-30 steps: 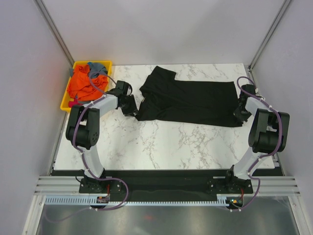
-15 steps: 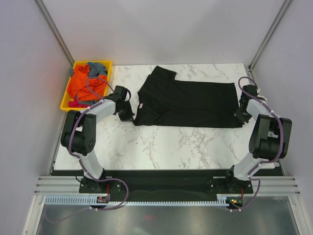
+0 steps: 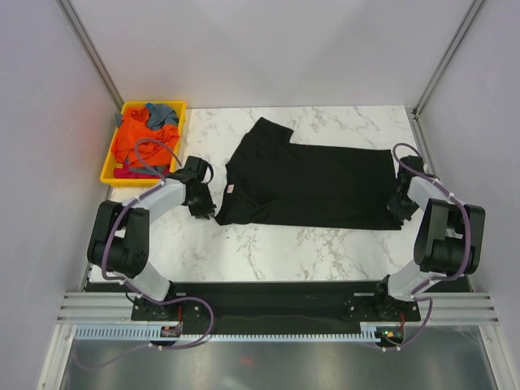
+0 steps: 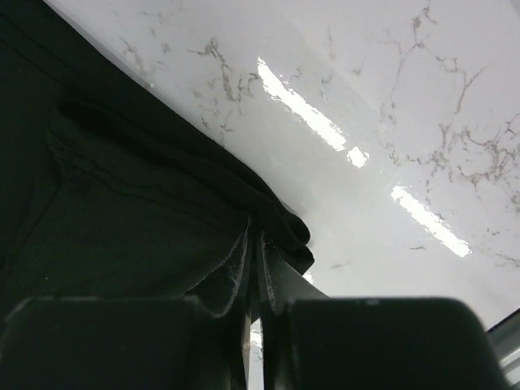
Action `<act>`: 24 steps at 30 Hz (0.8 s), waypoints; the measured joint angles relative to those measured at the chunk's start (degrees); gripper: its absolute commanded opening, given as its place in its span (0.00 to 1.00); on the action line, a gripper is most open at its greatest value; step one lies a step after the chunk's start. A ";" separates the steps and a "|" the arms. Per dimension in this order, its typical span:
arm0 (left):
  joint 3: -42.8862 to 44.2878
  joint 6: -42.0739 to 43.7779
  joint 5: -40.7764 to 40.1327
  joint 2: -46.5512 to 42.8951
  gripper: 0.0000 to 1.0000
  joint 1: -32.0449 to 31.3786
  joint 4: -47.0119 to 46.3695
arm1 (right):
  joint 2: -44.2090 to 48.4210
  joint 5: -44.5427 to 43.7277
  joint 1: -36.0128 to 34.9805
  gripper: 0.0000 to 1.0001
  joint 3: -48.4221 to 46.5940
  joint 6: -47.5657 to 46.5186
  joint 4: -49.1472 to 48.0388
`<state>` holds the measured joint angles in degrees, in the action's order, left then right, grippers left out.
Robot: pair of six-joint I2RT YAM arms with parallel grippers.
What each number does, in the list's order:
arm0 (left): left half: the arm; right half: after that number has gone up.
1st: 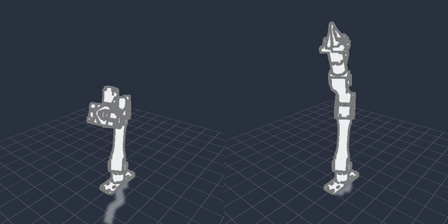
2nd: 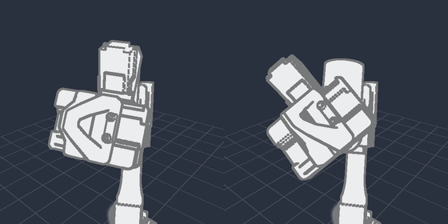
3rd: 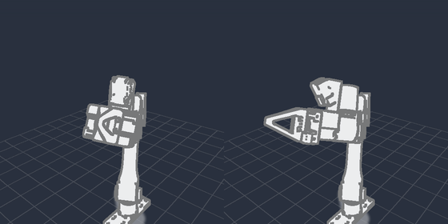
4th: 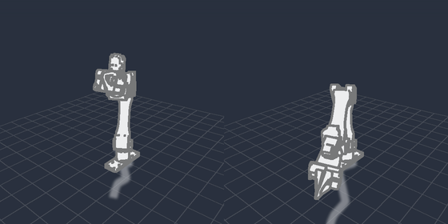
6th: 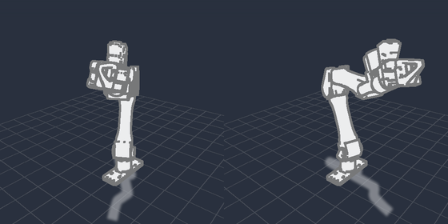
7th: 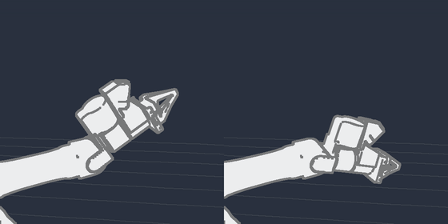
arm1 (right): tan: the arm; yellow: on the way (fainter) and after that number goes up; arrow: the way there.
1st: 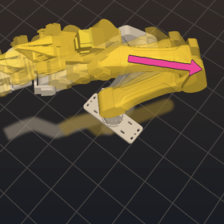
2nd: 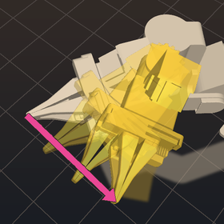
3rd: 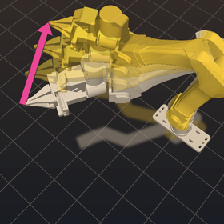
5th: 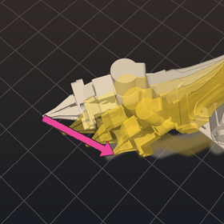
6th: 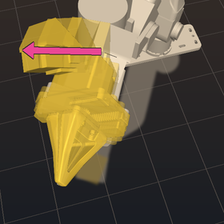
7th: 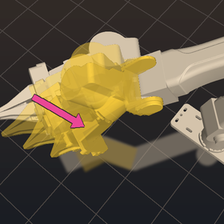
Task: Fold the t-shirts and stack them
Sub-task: Fold the tshirt
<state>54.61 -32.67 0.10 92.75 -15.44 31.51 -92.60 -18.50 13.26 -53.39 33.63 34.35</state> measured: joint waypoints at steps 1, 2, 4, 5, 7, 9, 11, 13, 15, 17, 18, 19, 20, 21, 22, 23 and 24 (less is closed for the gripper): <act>-0.39 0.04 -0.15 -0.44 0.32 -0.07 0.50 | 0.20 0.00 0.00 0.16 0.00 0.04 0.42; -0.63 -0.02 -0.59 -1.03 0.35 -0.13 1.44 | 0.63 -0.02 0.00 0.25 0.00 -0.04 0.79; -0.70 0.04 -1.77 -2.62 0.41 -0.42 3.02 | 2.32 -0.07 -0.02 0.29 -0.15 -0.24 1.79; -0.70 -0.07 -2.03 -3.72 0.43 -0.46 3.41 | 3.67 -0.04 0.00 0.31 -0.59 -0.44 2.82; -0.57 -0.07 -1.88 -6.60 0.43 -0.57 4.02 | 5.75 0.04 -0.26 0.32 -2.05 -0.83 4.17; -0.09 -0.04 -0.17 -9.14 0.43 -0.66 3.93 | 7.69 0.13 -1.31 0.32 -4.26 -1.01 4.33; 0.22 -0.04 3.15 -11.04 0.40 -0.68 2.34 | 8.98 0.39 -4.24 0.32 -6.08 -1.81 3.61; 0.20 -0.11 8.02 -11.43 0.38 -0.72 -0.15 | 9.73 1.27 -10.08 0.31 -7.30 -3.02 1.57; 0.15 -0.17 13.00 -9.88 0.34 -0.72 -2.84 | 9.84 3.67 -17.59 0.32 -7.45 -5.05 -2.56; 0.15 -0.33 16.33 -6.88 0.31 -0.79 -5.11 | 9.84 6.43 -24.92 0.33 -6.82 -7.56 -7.67; 0.13 -0.37 17.09 -5.22 0.31 -0.81 -5.60 | 9.84 7.72 -28.50 0.34 -6.19 -9.27 -10.93; 0.04 -0.50 17.33 -4.00 0.31 -0.83 -5.84 | 9.84 8.33 -31.71 0.35 -5.40 -11.02 -14.14; -0.20 -0.76 17.33 -2.71 0.35 -0.81 -6.01 | 9.70 8.87 -34.93 0.38 -4.57 -13.40 -17.07; -0.57 -1.05 17.11 -1.81 0.37 -0.81 -5.99 | 9.27 9.40 -38.16 0.39 -4.11 -15.96 -19.43; -1.03 -1.66 16.48 -1.40 0.38 -0.81 -5.95 | 8.55 9.46 -40.94 0.39 -4.11 -18.36 -21.40; -1.53 -2.29 15.72 -1.33 0.39 -0.81 -5.88 | 7.43 9.86 -43.65 0.41 -4.11 -20.90 -23.93; -1.79 -2.71 14.82 -1.36 0.41 -0.81 -5.68 | 6.10 10.38 -45.99 0.41 -4.11 -23.47 -26.16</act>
<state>52.82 -35.38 14.92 91.39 -16.25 25.82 -86.50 -8.12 -32.73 -57.49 10.15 8.19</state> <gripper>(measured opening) 0.376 0.396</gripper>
